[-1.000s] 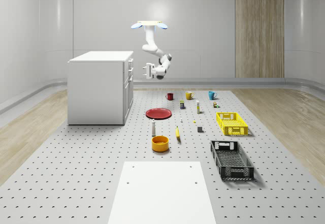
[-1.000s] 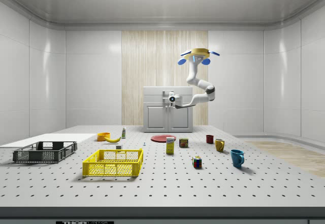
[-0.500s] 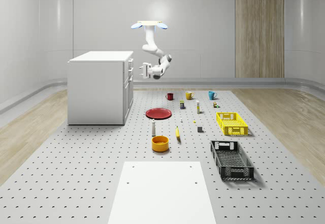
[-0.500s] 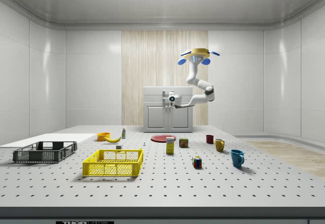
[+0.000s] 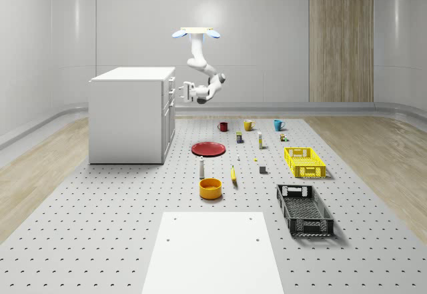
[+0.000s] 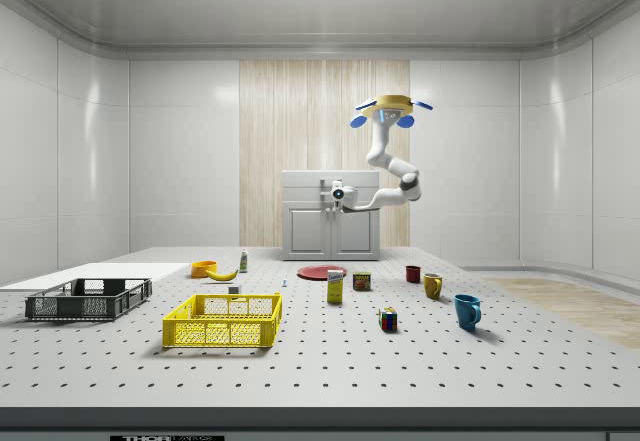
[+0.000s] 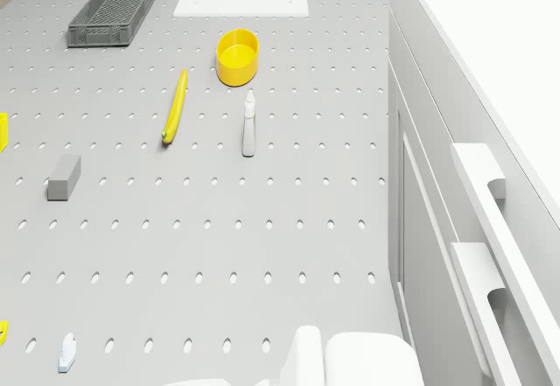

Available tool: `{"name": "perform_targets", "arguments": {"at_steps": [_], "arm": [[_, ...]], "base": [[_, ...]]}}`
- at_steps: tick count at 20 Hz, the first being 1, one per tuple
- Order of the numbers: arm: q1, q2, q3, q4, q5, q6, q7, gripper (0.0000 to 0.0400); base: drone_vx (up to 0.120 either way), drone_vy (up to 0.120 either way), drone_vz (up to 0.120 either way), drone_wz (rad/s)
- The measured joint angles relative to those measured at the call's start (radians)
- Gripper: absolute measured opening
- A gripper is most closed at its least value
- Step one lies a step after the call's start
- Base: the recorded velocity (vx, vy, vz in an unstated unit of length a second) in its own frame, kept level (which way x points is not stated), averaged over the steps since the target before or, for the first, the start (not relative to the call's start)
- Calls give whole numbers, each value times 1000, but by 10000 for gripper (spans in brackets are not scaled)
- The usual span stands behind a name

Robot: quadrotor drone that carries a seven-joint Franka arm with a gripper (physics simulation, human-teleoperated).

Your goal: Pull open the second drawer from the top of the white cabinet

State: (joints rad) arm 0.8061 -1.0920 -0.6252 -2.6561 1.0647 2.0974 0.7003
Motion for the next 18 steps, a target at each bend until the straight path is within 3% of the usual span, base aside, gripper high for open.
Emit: {"name": "perform_targets", "arguments": {"at_steps": [11,18], "arm": [[55,73,90,-2,141,87,-70,300],[59,108,116,-12,202,101,-119,300]], "base": [[0,0,0,0],[0,0,0,0]]}}
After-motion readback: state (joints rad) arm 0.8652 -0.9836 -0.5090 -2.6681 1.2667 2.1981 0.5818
